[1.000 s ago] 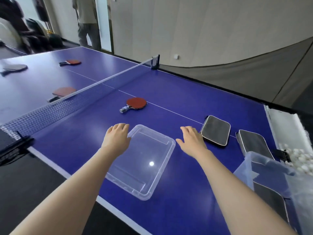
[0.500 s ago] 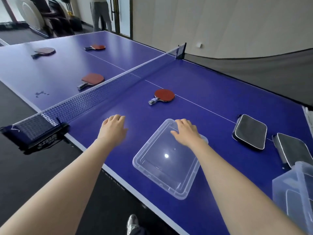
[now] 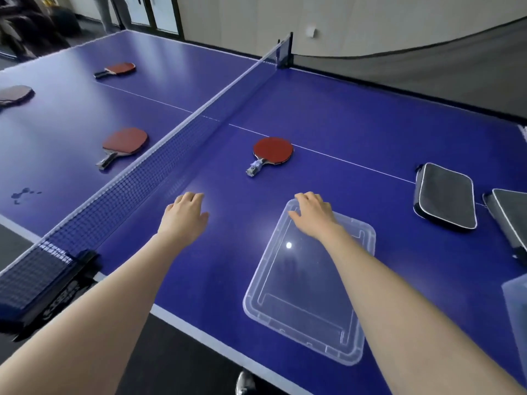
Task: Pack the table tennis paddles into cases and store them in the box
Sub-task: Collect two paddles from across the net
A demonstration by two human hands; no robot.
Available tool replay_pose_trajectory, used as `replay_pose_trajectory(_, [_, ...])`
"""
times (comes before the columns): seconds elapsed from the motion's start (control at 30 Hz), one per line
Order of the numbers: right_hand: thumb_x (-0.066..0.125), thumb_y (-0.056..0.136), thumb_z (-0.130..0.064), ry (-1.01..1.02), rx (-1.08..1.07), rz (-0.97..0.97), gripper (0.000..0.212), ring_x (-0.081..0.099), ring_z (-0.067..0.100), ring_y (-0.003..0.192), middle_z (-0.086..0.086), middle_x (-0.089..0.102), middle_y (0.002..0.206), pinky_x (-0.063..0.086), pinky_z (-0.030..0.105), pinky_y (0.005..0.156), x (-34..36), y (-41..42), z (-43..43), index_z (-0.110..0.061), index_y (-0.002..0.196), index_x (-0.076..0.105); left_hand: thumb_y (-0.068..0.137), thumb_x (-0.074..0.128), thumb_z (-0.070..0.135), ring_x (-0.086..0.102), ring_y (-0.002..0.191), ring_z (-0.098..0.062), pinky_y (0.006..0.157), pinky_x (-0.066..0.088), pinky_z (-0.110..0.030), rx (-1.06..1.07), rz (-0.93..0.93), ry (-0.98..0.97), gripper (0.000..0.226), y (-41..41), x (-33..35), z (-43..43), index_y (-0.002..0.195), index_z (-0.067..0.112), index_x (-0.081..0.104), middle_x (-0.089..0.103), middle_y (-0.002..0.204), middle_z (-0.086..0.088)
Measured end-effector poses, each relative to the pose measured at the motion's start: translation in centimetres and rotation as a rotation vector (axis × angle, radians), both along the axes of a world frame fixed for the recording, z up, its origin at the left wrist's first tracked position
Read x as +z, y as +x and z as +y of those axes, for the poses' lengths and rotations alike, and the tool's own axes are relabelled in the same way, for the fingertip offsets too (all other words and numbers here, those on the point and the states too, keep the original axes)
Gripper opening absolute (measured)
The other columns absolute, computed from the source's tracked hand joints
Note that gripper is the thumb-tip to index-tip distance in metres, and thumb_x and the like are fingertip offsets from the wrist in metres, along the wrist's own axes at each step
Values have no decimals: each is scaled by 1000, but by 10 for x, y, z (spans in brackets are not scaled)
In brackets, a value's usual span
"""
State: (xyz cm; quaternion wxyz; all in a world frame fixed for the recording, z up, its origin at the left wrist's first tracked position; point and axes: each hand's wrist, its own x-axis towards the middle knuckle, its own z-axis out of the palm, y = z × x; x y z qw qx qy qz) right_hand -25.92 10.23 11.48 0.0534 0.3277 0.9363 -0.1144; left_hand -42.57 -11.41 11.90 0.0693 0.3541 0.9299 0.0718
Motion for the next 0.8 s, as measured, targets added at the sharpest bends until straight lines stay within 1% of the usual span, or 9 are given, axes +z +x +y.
replay_pose_trajectory(0.17, [44, 98, -36, -5, -105, -45, 46, 42, 29, 125, 10, 47, 134, 38, 40, 97, -18, 0, 13, -13, 137, 39, 96, 51, 25, 42, 126, -32, 99, 36, -43, -92, -46, -18, 44, -30, -19, 37, 135, 5, 44, 48, 136, -12])
replay_pose_trajectory(0.3, [44, 97, -35, -16, -190, -51, 45, 43, 29, 123, 11, 49, 132, 40, 40, 95, -26, -11, 23, -10, 134, 41, 97, 50, 27, 40, 129, -31, 101, 35, -43, -177, -78, -13, 49, -65, -32, 72, 140, 7, 39, 44, 141, -11])
replay_pose_trajectory(0.5, [45, 98, -33, -19, -348, -19, 45, 42, 28, 125, 9, 46, 137, 38, 41, 100, -31, -42, 35, -10, 136, 40, 97, 50, 28, 37, 132, -32, 102, 35, -46, -273, -173, 0, 53, -130, -53, 133, 144, 8, 34, 40, 145, -12])
replay_pose_trajectory(0.67, [44, 98, -30, -38, -440, -15, 43, 41, 28, 127, 8, 45, 137, 37, 40, 102, -41, -78, 45, -11, 136, 40, 97, 49, 28, 43, 126, -35, 94, 40, -46, -254, -309, 18, 52, -172, -82, 180, 142, 8, 34, 41, 141, -14])
replay_pose_trajectory(0.8, [44, 98, -29, -60, -461, -19, 44, 40, 26, 129, 7, 45, 139, 38, 40, 102, -53, -105, 53, -12, 138, 38, 97, 48, 37, 47, 121, -36, 83, 41, -43, -211, -401, 13, 54, -192, -109, 216, 140, 7, 35, 41, 139, -14])
